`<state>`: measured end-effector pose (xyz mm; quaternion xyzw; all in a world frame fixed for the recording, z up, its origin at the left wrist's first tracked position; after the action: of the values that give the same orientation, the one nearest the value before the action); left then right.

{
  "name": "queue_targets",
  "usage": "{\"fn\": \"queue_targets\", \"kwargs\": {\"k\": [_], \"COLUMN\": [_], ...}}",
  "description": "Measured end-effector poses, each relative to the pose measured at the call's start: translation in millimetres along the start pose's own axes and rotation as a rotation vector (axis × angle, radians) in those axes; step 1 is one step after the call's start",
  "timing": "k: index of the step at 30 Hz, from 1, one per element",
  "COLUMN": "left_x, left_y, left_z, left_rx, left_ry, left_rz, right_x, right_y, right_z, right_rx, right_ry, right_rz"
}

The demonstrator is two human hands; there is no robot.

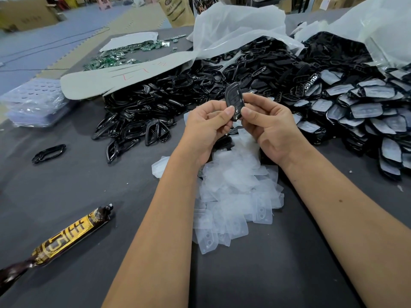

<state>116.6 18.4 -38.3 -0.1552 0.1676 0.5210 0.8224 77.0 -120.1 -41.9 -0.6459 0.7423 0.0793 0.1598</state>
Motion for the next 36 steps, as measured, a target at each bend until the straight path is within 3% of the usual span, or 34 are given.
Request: {"fn": "queue_targets", "kwargs": {"k": [6, 19, 36], "left_x": [-1.2, -0.7, 0.6], "left_y": [1.7, 1.0, 4.6], "left_z": [2.9, 7.2, 1.9], "left_rx": [0.002, -0.127, 0.019], "left_ry": [0.034, -0.277, -0.104], "left_rz": [-0.008, 0.050, 0.061], "right_x": [-0.3, 6.5, 6.4], "right_y": [0.5, 2.4, 2.7], "right_z": [-0.4, 0.5, -4.2], "right_rx": [-0.011, -0.034, 0.007], "right_ry": [-0.023, 0.004, 0.014], "right_rz": [-0.012, 0.088, 0.082]}}
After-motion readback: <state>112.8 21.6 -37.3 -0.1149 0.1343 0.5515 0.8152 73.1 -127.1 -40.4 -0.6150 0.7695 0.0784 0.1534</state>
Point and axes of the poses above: each hand's wrist, its own y-axis away from the middle knuckle, its own x-axis out of the back of the hand, z = x × y, the point moved 8 cm from there along -y, towards the middle knuckle, and after that the axes turned 12 degrees about y, right-handed, at the moved point
